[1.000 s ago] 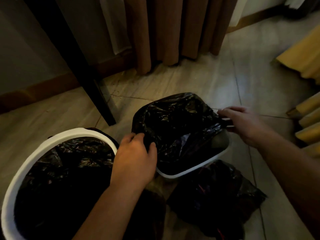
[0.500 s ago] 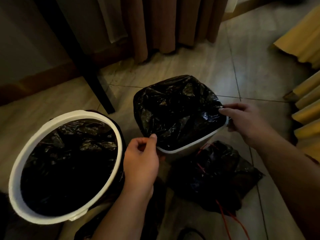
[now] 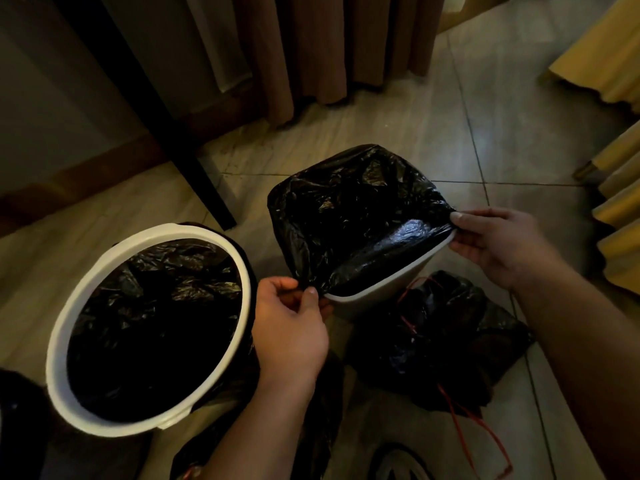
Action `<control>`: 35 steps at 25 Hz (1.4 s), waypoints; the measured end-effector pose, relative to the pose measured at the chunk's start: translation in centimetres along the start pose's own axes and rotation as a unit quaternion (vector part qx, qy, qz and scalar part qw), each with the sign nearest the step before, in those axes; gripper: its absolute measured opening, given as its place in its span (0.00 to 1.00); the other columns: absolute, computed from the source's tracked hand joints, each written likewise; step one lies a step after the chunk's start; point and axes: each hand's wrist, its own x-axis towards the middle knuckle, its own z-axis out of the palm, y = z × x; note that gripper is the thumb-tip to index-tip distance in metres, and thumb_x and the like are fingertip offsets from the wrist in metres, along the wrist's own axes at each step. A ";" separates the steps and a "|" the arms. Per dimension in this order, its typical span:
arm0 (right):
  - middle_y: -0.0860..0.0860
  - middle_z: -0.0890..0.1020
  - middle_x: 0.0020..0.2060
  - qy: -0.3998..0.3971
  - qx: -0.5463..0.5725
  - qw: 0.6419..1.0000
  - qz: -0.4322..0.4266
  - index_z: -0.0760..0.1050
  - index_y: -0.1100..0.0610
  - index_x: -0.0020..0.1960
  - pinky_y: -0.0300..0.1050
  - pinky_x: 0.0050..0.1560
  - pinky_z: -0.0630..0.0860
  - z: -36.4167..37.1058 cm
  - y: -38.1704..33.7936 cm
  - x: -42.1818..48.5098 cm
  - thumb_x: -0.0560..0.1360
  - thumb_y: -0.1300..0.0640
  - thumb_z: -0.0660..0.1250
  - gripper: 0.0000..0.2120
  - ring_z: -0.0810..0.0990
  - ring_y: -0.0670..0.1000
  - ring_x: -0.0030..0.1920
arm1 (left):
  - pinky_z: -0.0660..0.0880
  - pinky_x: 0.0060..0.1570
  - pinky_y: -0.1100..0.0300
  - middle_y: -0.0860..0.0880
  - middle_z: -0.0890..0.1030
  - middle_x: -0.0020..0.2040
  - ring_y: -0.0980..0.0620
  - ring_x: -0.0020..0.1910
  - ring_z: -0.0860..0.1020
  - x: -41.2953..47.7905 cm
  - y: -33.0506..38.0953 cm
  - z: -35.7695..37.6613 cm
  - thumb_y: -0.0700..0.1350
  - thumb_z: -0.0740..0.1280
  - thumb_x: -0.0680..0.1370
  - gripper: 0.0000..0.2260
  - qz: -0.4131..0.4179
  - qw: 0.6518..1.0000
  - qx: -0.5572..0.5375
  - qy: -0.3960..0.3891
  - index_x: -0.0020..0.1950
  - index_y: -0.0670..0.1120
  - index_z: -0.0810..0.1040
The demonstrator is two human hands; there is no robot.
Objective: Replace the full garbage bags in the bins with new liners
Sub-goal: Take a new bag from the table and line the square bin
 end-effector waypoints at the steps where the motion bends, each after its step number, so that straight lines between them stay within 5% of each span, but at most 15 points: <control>1: 0.54 0.87 0.39 -0.001 0.019 1.000 0.014 0.81 0.60 0.48 0.43 0.37 0.83 0.0 0.1 0.0 0.76 0.67 0.73 0.04 0.87 0.51 0.37 | 0.84 0.41 0.56 0.51 0.86 0.43 0.57 0.37 0.86 -0.4 0.0 0.1 0.43 0.71 0.80 0.12 -0.003 1.000 -0.012 -0.001 0.48 0.60 0.75; 5: 0.52 0.88 0.38 -0.017 0.070 0.995 0.072 0.80 0.59 0.49 0.40 0.35 0.82 0.0 0.2 -0.1 0.79 0.66 0.69 0.04 0.87 0.48 0.36 | 0.78 0.33 0.69 0.50 0.84 0.45 0.60 0.37 0.85 -1.6 0.2 0.7 0.41 0.69 0.82 0.09 -0.038 0.999 -0.017 0.020 0.53 0.54 0.73; 13: 0.57 0.87 0.51 -0.021 0.047 0.996 0.067 0.80 0.61 0.58 0.48 0.47 0.85 0.5 -0.3 0.3 0.82 0.61 0.68 0.06 0.87 0.55 0.50 | 0.81 0.44 0.58 0.43 0.83 0.49 0.49 0.44 0.82 -0.8 2.2 0.5 0.36 0.68 0.81 0.05 -0.242 0.930 -0.275 -0.030 0.56 0.42 0.81; 17: 0.52 0.85 0.42 -0.005 0.043 0.998 0.048 0.80 0.58 0.51 0.45 0.40 0.83 0.3 0.1 0.7 0.80 0.61 0.71 0.00 0.83 0.51 0.41 | 0.82 0.40 0.59 0.43 0.82 0.46 0.51 0.39 0.83 -0.9 2.4 0.6 0.35 0.69 0.81 0.03 -0.248 0.924 -0.291 -0.030 0.52 0.41 0.82; 22: 0.51 0.86 0.39 -0.034 0.137 0.988 0.067 0.82 0.53 0.50 0.44 0.39 0.82 0.0 1.0 0.4 0.77 0.61 0.73 0.05 0.83 0.48 0.34 | 0.83 0.42 0.58 0.42 0.83 0.45 0.53 0.34 0.86 -1.2 2.2 0.3 0.36 0.69 0.80 0.03 -0.250 0.915 -0.317 -0.025 0.51 0.40 0.83; 29: 0.51 0.85 0.37 -0.045 0.157 0.986 0.040 0.83 0.50 0.39 0.45 0.39 0.82 -0.1 1.6 -0.3 0.76 0.62 0.74 0.09 0.82 0.49 0.32 | 0.84 0.45 0.53 0.44 0.84 0.40 0.50 0.41 0.82 -0.8 2.1 -0.7 0.37 0.74 0.73 0.09 -0.305 0.850 -0.420 -0.092 0.52 0.39 0.83; 35: 0.51 0.82 0.31 -0.032 0.181 0.981 0.066 0.73 0.51 0.41 0.44 0.35 0.81 0.2 1.4 -0.4 0.80 0.66 0.68 0.13 0.80 0.48 0.29 | 0.83 0.45 0.60 0.47 0.85 0.40 0.54 0.39 0.85 -1.6 1.1 -0.6 0.36 0.75 0.70 0.05 -0.267 0.872 -0.372 -0.173 0.35 0.44 0.84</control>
